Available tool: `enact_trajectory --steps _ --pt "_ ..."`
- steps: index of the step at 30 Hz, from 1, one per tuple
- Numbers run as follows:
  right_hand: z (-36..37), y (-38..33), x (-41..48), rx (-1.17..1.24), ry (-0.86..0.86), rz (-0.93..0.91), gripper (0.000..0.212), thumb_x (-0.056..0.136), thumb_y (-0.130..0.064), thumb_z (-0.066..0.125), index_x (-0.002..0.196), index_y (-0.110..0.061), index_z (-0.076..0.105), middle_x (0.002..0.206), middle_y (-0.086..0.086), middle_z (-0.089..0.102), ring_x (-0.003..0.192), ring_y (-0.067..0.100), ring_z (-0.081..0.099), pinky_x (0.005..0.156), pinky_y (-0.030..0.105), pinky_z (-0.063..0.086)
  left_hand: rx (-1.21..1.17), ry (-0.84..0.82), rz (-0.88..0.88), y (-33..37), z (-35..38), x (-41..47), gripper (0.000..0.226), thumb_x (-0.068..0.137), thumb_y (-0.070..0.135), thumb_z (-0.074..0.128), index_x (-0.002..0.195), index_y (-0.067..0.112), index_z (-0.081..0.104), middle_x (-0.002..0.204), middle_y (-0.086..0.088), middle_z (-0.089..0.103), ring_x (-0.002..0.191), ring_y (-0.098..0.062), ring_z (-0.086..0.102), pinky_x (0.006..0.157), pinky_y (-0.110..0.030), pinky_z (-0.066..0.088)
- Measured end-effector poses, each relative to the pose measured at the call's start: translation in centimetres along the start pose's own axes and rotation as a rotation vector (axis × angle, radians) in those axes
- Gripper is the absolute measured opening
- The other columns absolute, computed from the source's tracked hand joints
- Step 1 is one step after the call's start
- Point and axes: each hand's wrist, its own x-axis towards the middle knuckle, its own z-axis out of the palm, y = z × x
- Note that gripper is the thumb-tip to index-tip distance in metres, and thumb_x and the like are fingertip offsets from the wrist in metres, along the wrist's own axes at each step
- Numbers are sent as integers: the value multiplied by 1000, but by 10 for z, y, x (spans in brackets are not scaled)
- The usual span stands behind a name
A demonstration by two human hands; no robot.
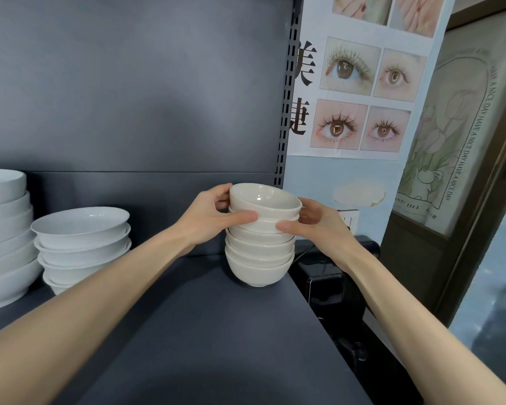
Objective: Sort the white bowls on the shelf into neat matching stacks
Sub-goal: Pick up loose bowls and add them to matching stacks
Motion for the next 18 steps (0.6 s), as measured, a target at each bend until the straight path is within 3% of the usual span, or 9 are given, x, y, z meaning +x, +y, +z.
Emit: enact_trajectory --steps 5,9,11,14,18 --pt "-1 1 3 -41 10 18 65 70 -28 83 129 -24 57 124 -6 64 117 14 58 101 36 47 1 -16 4 -1 1 -1 41 77 9 77 88 40 53 91 26 61 75 22 59 64 -1 44" --pt "-2 -4 3 -68 1 37 69 71 -28 83 132 -21 53 125 -4 62 115 13 59 97 31 47 3 -28 -15 1 0 -1 39 77 11 77 90 40 54 91 29 60 77 23 58 65 1 42" --pt "-2 -7 2 -73 -8 43 68 72 -25 82 133 -20 52 125 -3 62 112 12 60 89 23 48 6 -31 -32 1 -1 -2 38 76 14 78 103 33 59 97 27 61 80 23 58 67 1 43" --pt "-1 -8 1 -60 -9 54 69 72 -23 83 133 -20 52 125 -2 62 111 11 60 83 19 47 25 -20 -55 0 -1 -2 54 76 18 79 125 17 56 111 16 65 93 14 61 71 -3 46" --pt "-1 -11 -1 -55 -5 63 71 73 -21 82 136 -20 49 127 -1 60 113 12 58 77 15 46 54 -25 -85 -1 -2 -3 58 77 22 78 129 14 54 117 8 67 104 2 63 77 -7 49"
